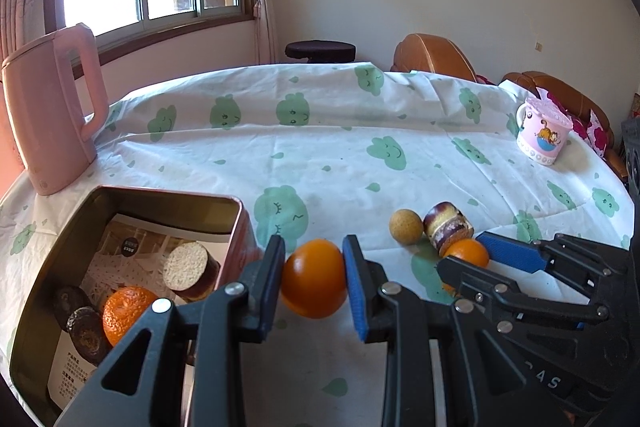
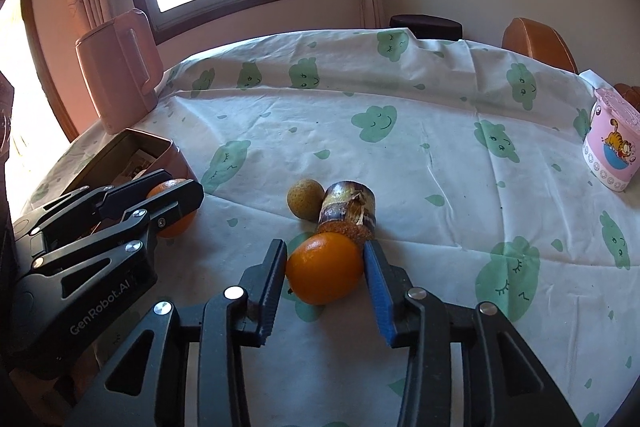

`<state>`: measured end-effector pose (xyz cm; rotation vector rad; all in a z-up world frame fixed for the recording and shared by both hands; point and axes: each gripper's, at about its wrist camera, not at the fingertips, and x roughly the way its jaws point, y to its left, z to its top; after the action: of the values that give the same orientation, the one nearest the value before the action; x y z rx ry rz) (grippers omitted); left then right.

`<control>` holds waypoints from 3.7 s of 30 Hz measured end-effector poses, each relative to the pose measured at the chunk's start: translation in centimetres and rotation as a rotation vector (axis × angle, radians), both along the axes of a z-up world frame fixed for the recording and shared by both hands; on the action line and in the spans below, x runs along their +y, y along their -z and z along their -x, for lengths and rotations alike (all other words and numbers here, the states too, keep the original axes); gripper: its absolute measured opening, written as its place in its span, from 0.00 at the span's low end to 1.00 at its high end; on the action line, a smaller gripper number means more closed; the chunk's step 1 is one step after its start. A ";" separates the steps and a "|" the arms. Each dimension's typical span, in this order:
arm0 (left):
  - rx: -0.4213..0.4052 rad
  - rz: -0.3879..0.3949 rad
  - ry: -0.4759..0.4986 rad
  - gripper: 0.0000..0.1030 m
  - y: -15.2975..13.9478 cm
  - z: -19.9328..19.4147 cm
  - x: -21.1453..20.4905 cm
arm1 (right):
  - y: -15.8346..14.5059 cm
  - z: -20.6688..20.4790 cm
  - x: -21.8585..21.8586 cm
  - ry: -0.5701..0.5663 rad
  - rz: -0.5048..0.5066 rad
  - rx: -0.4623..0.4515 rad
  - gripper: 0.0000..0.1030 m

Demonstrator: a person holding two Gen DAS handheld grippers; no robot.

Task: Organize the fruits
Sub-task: 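Grasp the orange beside the brown jar with the right tool while the left tool holds its orange, then lift both held oranges off the cloth, then carry both held oranges over the open tin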

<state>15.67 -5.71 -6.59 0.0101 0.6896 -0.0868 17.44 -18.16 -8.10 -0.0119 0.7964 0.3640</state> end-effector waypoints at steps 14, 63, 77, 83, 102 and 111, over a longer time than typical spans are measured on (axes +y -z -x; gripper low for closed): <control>-0.034 0.008 0.003 0.30 -0.4 0.4 0.0 | -0.3 0.5 0.4 -0.016 0.013 -0.028 0.35; -0.221 -0.011 -0.032 0.30 -2.0 3.5 -0.1 | -3.7 5.5 -1.2 0.003 -0.075 -0.343 0.34; -0.288 -0.027 -0.058 0.30 -2.5 4.8 -0.1 | -4.2 6.7 -1.8 0.023 -0.098 -0.404 0.35; -0.324 -0.040 -0.071 0.30 -2.9 5.6 -0.1 | -4.5 7.4 -2.1 0.035 -0.106 -0.442 0.35; -0.331 0.007 -0.124 0.30 -3.1 8.1 3.9 | -4.7 8.4 -0.4 0.002 -0.147 -0.449 0.35; -0.335 0.020 -0.179 0.30 -3.7 9.1 7.5 | -5.1 8.4 2.4 -0.064 -0.152 -0.441 0.34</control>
<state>6.52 1.81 -2.85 -0.0549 0.3531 0.0794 9.02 -15.79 -3.04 0.0236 0.3323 0.4622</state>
